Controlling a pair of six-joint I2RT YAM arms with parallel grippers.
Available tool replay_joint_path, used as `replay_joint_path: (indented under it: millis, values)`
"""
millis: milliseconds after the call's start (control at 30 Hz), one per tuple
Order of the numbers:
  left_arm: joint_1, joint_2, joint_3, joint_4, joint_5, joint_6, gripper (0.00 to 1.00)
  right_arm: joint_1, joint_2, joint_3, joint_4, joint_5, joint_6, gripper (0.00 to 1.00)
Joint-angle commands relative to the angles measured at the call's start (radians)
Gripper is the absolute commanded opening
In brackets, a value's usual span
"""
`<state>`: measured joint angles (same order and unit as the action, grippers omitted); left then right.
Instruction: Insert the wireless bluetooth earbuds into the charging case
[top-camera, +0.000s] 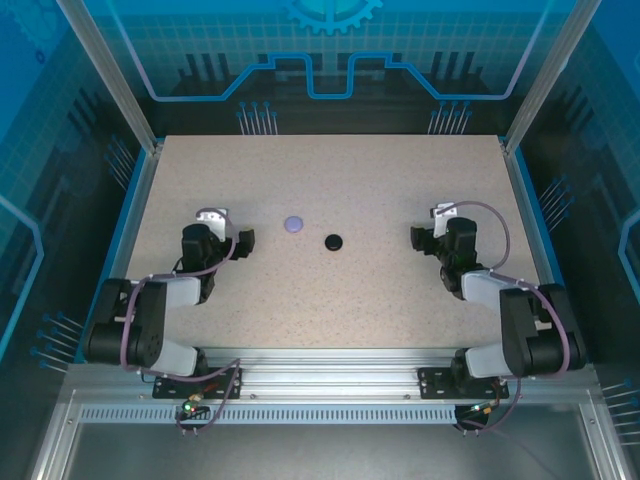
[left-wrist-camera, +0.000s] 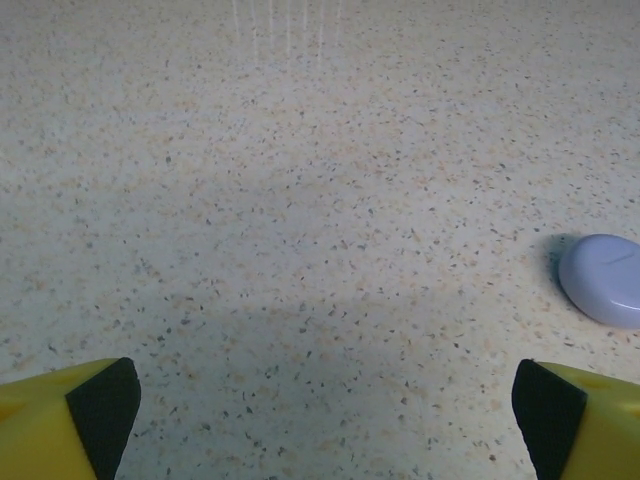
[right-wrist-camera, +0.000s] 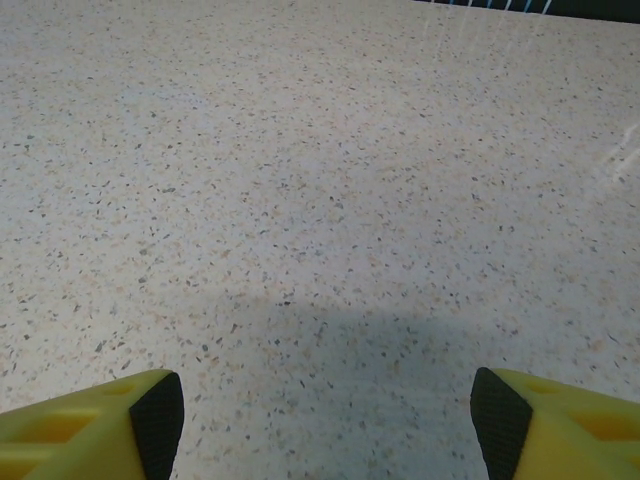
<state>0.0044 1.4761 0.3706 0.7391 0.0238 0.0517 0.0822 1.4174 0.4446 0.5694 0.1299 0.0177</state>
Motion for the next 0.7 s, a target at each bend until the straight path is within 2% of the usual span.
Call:
replay_joint_path:
  millis: [0, 67, 133, 167, 200, 667]
  values:
    - [0.017, 0.027, -0.004, 0.121, 0.065, -0.031, 0.99, -0.006, 0.067, -0.017, 0.179, -0.009, -0.018, 0.8]
    - [0.017, 0.035, 0.047, 0.032, 0.02, -0.047, 0.99, -0.01, 0.08, -0.015, 0.176, -0.014, -0.019, 0.81]
    - [0.017, 0.037, 0.044, 0.043, -0.01, -0.059, 0.99, -0.01, 0.083, -0.014, 0.177, -0.015, -0.018, 0.83]
    - [0.017, 0.038, 0.043, 0.048, -0.011, -0.058, 0.99, -0.01, 0.086, -0.018, 0.193, -0.014, -0.018, 0.87]
    - [0.017, 0.038, 0.045, 0.042, -0.011, -0.058, 0.99, -0.01, 0.083, -0.014, 0.18, -0.016, -0.018, 0.99]
    - [0.016, 0.039, 0.046, 0.04, -0.013, -0.057, 0.99, -0.012, 0.083, -0.015, 0.187, -0.021, -0.018, 1.0]
